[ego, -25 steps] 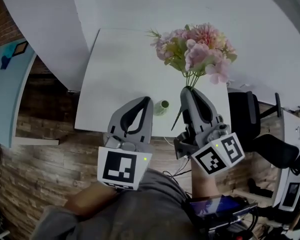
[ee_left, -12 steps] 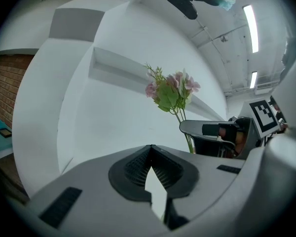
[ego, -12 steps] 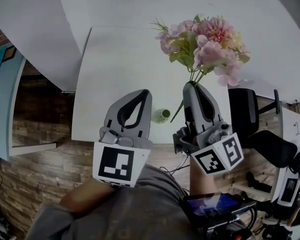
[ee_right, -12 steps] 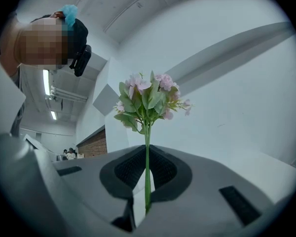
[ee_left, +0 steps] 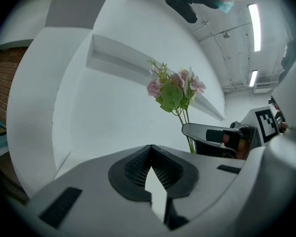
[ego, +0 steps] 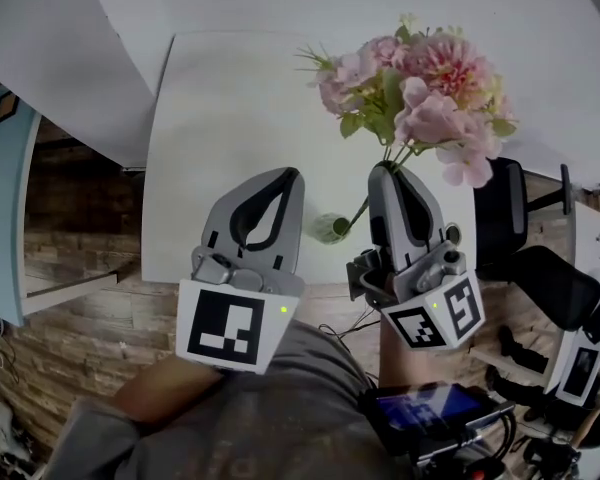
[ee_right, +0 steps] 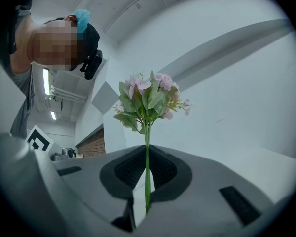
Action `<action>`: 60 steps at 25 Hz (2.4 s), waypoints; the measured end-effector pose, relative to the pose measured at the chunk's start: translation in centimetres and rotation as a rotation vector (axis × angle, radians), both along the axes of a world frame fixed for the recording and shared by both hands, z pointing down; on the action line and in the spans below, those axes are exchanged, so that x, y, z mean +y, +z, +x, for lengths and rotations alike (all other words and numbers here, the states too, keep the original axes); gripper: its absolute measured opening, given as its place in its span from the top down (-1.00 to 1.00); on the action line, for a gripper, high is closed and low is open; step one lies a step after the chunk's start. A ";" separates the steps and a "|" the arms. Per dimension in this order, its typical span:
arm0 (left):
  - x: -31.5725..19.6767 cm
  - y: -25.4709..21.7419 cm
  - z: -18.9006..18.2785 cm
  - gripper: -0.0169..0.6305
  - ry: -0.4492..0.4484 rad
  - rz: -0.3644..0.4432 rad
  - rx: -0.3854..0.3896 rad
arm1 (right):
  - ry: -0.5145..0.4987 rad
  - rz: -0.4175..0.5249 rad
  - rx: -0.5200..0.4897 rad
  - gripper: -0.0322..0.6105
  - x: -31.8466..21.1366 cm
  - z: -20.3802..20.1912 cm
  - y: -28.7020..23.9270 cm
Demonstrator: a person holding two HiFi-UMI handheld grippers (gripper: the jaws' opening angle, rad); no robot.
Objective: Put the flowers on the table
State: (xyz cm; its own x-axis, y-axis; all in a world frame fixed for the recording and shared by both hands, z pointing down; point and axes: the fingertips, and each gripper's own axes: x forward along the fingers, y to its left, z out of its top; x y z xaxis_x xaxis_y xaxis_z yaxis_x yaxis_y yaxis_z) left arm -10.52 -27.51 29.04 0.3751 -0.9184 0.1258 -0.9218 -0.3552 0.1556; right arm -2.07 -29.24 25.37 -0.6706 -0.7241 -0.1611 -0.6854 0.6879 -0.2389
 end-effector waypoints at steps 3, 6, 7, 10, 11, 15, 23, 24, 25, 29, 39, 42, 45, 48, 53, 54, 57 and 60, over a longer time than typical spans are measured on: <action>-0.2 1.3 -0.1 0.92 0.000 -0.018 0.004 | 0.002 0.004 -0.006 0.84 -0.3 0.1 1.2; -0.3 4.6 -0.2 0.92 -0.002 -0.042 0.009 | 0.007 -0.006 0.001 0.84 -0.6 0.4 4.4; -0.1 5.2 -0.3 0.92 -0.002 -0.048 0.010 | 0.011 -0.010 0.006 0.84 -0.5 0.5 5.1; 0.4 5.8 -0.5 0.92 -0.002 -0.061 0.014 | 0.023 -0.020 0.023 0.84 -0.3 0.6 5.9; 0.4 5.8 -0.4 0.92 -0.001 -0.066 0.014 | 0.025 -0.024 0.029 0.84 -0.4 0.7 6.0; 0.1 4.9 -0.1 0.92 -0.002 -0.079 0.014 | 0.026 -0.035 0.048 0.84 -0.5 1.1 6.2; -1.1 3.8 0.5 0.92 -0.010 -0.108 0.013 | -0.007 -0.065 0.061 0.81 -0.9 1.4 6.7; -1.2 3.7 0.5 0.92 -0.013 -0.114 0.011 | -0.012 -0.069 0.067 0.80 -1.0 1.4 6.8; -1.3 3.7 0.4 0.92 -0.016 -0.119 0.009 | -0.018 -0.071 0.077 0.79 -0.9 1.4 7.0; 1.4 5.1 0.1 0.92 -0.030 -0.121 0.000 | -0.035 -0.076 0.125 0.78 1.9 1.1 9.1; 4.5 5.7 1.8 0.92 -0.030 -0.139 -0.012 | -0.050 -0.164 0.268 0.68 4.7 1.9 12.8; 4.9 5.8 1.8 0.92 -0.028 -0.128 -0.026 | -0.048 -0.202 0.341 0.63 5.1 2.1 14.4; 5.4 6.1 1.8 0.92 -0.029 -0.123 -0.035 | -0.048 -0.225 0.380 0.59 5.6 2.1 15.5; 6.1 6.1 2.1 0.92 -0.038 -0.118 -0.038 | -0.047 -0.243 0.397 0.54 6.3 2.4 16.1; 7.1 5.3 2.9 0.92 -0.043 -0.091 -0.055 | -0.069 -0.237 0.417 0.40 7.1 2.6 16.0; 7.5 5.1 3.2 0.92 -0.043 -0.085 -0.059 | -0.073 -0.234 0.419 0.38 7.5 2.8 16.0; 8.3 5.1 4.0 0.92 -0.048 -0.081 -0.067 | -0.084 -0.229 0.425 0.34 8.4 3.7 16.0; 7.9 5.3 4.1 0.92 -0.053 -0.091 -0.073 | -0.089 -0.237 0.429 0.32 8.2 3.9 16.2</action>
